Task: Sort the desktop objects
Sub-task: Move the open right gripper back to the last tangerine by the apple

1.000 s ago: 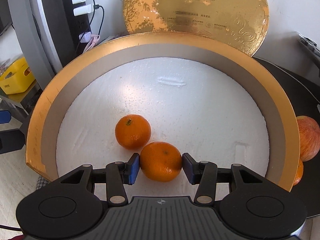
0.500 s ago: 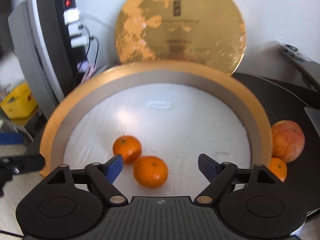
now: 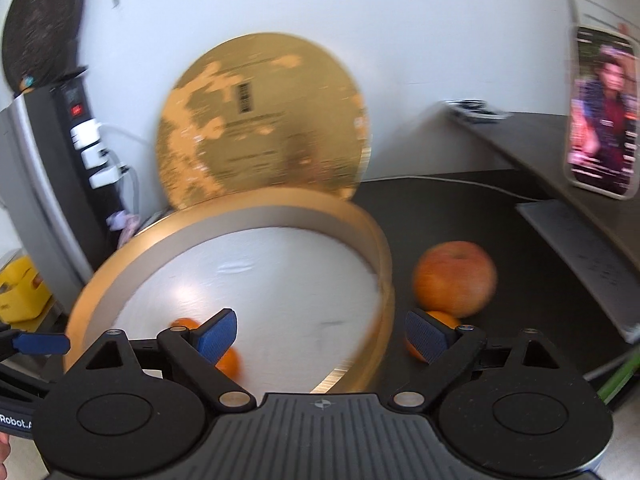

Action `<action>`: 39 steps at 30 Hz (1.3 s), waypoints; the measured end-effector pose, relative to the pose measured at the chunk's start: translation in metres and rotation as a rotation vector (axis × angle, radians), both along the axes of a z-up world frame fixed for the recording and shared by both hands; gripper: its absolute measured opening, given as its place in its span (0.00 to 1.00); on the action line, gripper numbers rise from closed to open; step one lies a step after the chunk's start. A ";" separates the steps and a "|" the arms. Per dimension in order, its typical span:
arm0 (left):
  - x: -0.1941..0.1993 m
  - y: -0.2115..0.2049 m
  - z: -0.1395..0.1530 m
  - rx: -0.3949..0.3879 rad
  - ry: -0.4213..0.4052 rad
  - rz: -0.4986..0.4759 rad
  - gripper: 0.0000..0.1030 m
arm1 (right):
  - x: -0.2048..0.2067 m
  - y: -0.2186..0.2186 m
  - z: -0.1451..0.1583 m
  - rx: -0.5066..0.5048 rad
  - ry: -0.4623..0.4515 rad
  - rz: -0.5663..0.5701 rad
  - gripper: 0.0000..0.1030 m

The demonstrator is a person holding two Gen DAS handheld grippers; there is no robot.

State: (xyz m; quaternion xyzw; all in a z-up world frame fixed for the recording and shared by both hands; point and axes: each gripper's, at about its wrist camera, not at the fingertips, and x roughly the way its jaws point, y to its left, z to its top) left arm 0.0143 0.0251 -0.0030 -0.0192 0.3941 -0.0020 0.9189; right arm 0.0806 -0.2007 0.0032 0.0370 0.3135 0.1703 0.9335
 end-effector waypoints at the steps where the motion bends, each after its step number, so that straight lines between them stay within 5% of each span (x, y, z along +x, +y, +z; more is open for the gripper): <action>1: 0.001 -0.007 0.000 0.005 0.000 -0.016 0.99 | -0.001 -0.007 -0.001 0.000 -0.001 -0.018 0.89; 11: 0.010 -0.066 -0.006 0.059 0.034 -0.175 0.99 | -0.011 -0.054 -0.028 0.003 0.044 -0.178 0.89; 20: 0.016 -0.065 -0.009 0.049 0.057 -0.156 0.99 | -0.001 -0.059 -0.048 -0.008 0.075 -0.197 0.87; 33: 0.029 -0.051 -0.010 0.057 0.066 -0.125 0.99 | 0.055 -0.057 -0.076 0.052 0.099 -0.138 0.62; 39: 0.035 -0.049 -0.012 0.067 0.074 -0.118 0.99 | 0.074 -0.057 -0.089 0.078 0.136 -0.136 0.61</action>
